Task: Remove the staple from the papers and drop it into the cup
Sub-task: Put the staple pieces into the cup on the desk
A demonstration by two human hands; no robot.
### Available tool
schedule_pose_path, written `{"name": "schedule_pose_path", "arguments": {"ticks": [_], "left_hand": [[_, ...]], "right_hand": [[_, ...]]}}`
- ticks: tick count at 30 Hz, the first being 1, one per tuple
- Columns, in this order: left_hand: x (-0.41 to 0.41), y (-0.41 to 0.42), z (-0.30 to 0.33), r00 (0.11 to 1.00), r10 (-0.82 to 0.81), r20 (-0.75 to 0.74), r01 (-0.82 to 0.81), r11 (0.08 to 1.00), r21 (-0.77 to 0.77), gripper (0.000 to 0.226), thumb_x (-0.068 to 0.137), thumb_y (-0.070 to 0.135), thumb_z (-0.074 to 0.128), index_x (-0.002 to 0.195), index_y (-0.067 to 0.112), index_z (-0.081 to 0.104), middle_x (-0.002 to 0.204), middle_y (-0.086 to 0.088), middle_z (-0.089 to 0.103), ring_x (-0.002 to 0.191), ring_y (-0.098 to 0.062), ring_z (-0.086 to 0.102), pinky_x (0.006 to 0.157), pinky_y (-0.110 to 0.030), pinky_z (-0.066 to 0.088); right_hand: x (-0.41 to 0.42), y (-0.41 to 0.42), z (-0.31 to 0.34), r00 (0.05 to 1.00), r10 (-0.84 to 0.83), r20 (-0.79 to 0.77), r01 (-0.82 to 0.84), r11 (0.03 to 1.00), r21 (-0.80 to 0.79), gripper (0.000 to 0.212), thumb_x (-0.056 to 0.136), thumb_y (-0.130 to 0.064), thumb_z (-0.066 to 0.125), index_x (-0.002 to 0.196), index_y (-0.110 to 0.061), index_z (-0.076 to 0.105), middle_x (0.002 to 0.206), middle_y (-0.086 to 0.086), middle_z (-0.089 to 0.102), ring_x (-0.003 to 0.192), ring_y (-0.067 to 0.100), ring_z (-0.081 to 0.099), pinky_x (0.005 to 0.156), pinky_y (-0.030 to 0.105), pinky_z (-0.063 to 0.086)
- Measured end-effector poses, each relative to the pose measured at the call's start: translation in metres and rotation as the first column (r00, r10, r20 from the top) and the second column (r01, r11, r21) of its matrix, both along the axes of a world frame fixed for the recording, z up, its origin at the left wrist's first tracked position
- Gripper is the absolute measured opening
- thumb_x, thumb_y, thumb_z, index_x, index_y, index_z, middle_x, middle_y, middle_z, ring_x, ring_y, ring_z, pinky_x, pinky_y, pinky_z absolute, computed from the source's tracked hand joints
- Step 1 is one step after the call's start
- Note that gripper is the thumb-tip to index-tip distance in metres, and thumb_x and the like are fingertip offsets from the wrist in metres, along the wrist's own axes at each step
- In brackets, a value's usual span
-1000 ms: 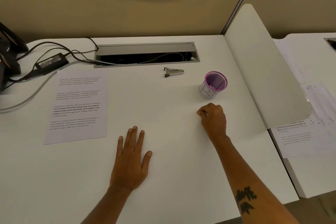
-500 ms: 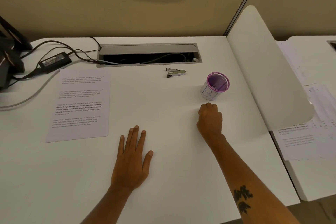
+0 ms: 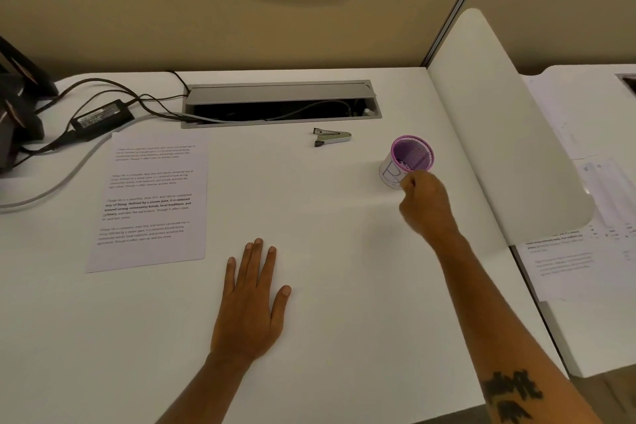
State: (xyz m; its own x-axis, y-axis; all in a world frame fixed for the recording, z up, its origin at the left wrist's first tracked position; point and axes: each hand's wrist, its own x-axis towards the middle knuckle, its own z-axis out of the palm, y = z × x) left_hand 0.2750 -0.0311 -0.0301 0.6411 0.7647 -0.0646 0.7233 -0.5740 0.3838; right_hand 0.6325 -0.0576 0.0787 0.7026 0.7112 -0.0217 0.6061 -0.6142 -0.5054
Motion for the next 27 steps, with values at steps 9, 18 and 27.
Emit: {"name": "schedule_pose_path", "arguments": {"ticks": [9,18,27], "left_hand": [[0.0,0.0,0.0,1.0,-0.004,-0.009,0.004,1.0,0.011,0.073,0.107,0.052,0.029,0.17,0.021,0.009,0.18,-0.003,0.002,0.167,-0.02,0.0,0.134,-0.054,0.012],[0.0,-0.001,0.0,1.0,0.0,-0.007,0.0,1.0,0.011,0.072,0.107,0.051,0.031,0.17,0.019,0.012,0.18,-0.004,0.005,0.167,-0.02,0.001,0.134,-0.054,0.014],[0.001,0.0,0.001,1.0,0.001,-0.011,-0.001,1.0,0.014,0.073,0.107,0.052,0.029,0.17,0.019,0.013,0.18,-0.004,0.006,0.167,-0.019,0.001,0.135,-0.053,0.011]], "right_hand": [[0.058,0.034,0.031,0.99,-0.109,0.086,0.103,0.992,0.079,0.014,0.097,-0.007,0.055,0.094,0.0,0.067,0.094,0.013,0.068,0.084,0.028,0.06,0.068,0.03,0.041],[0.063,0.028,0.03,0.979,-0.125,0.16,0.09,0.974,0.208,0.016,0.082,0.001,0.068,0.082,-0.009,0.08,0.08,0.007,0.079,0.071,0.019,0.068,0.058,0.01,0.035],[0.055,0.01,0.02,0.986,-0.156,0.061,0.13,0.94,0.315,0.004,0.084,-0.008,0.075,0.086,-0.01,0.078,0.08,0.001,0.076,0.07,0.015,0.067,0.064,0.015,0.05]]}}
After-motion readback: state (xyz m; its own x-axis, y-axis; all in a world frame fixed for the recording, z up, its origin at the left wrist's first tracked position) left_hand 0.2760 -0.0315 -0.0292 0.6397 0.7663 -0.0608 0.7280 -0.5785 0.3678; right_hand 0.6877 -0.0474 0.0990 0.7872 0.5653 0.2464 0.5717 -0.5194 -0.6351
